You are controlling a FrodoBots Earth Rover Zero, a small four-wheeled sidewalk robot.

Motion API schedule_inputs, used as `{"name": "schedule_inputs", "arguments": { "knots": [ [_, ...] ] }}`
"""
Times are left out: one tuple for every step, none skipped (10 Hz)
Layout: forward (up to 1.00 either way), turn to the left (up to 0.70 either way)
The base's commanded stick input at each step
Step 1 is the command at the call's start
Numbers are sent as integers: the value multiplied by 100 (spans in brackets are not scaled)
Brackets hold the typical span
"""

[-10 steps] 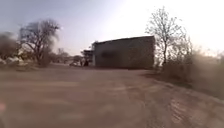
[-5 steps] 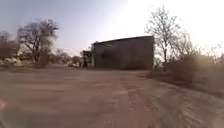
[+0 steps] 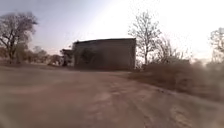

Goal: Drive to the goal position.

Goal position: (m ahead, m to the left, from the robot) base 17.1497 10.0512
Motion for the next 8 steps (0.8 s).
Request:
{"name": "schedule_inputs", "arguments": {
  "knots": [
    [70,0],
    [70,0],
    [70,0],
    [70,0],
    [70,0],
    [70,0],
    [70,0],
    [70,0]
  ]
}}
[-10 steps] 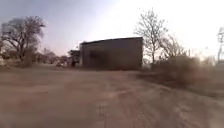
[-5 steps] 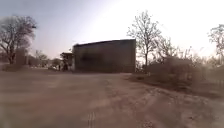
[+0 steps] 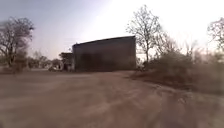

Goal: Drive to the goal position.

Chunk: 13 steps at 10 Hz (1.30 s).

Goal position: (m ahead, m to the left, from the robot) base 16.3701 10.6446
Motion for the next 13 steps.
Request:
{"name": "schedule_inputs", "arguments": {
  "knots": [
    [70,0],
    [70,0],
    [70,0],
    [70,0],
    [70,0],
    [70,0],
    [70,0],
    [70,0],
    [70,0],
    [70,0],
    [70,0],
    [70,0],
    [70,0]
  ]
}}
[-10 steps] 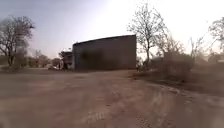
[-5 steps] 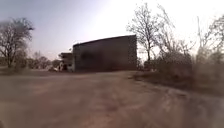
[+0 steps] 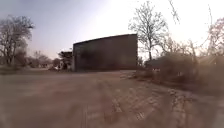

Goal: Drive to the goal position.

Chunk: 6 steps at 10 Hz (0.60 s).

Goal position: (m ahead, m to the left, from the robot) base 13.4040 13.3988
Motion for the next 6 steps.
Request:
{"name": "schedule_inputs", "arguments": {
  "knots": [
    [70,0],
    [70,0],
    [70,0],
    [70,0],
    [70,35],
    [70,35]
  ]
}}
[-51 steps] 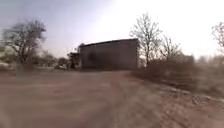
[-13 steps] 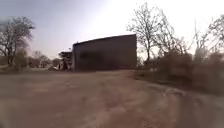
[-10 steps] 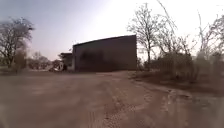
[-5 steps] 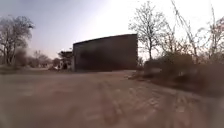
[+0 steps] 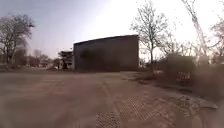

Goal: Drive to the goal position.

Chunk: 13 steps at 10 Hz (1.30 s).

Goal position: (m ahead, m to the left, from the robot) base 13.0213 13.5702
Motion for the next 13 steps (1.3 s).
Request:
{"name": "schedule_inputs", "arguments": {
  "knots": [
    [70,0],
    [70,0],
    [70,0],
    [70,0],
    [70,0],
    [70,0],
    [70,0],
    [70,0],
    [70,0],
    [70,0],
    [70,0],
    [70,0],
    [70,0]
  ]
}}
